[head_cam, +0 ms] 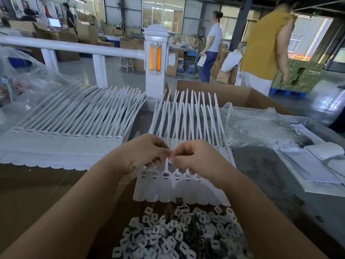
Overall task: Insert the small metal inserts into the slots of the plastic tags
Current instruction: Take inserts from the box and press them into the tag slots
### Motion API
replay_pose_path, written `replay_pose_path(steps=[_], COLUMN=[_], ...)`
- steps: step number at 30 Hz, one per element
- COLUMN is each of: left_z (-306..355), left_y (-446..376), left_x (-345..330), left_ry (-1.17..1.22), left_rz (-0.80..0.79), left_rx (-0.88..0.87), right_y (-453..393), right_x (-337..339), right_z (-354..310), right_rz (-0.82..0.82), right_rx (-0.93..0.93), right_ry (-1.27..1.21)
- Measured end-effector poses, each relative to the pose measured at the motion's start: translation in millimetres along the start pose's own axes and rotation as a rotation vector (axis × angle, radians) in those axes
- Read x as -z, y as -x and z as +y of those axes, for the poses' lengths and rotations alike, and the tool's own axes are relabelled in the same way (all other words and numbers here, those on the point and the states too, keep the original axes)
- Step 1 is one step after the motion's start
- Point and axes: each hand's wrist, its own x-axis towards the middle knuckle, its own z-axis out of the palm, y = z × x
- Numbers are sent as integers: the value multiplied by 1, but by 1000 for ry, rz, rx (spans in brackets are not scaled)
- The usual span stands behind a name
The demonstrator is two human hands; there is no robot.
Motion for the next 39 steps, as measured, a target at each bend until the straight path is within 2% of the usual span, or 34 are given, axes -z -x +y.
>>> replay_pose_path(steps=[3, 5, 10, 20, 24, 26, 30, 35, 39], left_z=[2, 2, 1, 1, -1, -1, -2, -5, -5], left_y=[-1, -1, -1, -3, -3, -3, -5, -9, -9], left_x=[1, 1, 0, -1, 1, 3, 1, -10, -9], left_ry=[244, 313, 276, 281, 247, 235, 138, -115, -195], left_rz=[18, 37, 25, -5, -22, -42, -77, -27, -19], left_rx=[22, 10, -1, 25, 24, 46, 125, 165, 188], right_y=[-2, -3, -5, -5, -6, -7, -9, -9, -10], right_x=[1, 2, 0, -1, -1, -2, -3, -1, -1], right_z=[6, 8, 8, 6, 9, 12, 20, 22, 23], right_rz=[122, 153, 181, 190, 164, 139, 25, -14, -20], right_rx=[-61, -80, -68, 44, 29, -28, -157, -147, -145], right_ry=[-86, -134, -179, -50, -59, -89, 0, -15, -14])
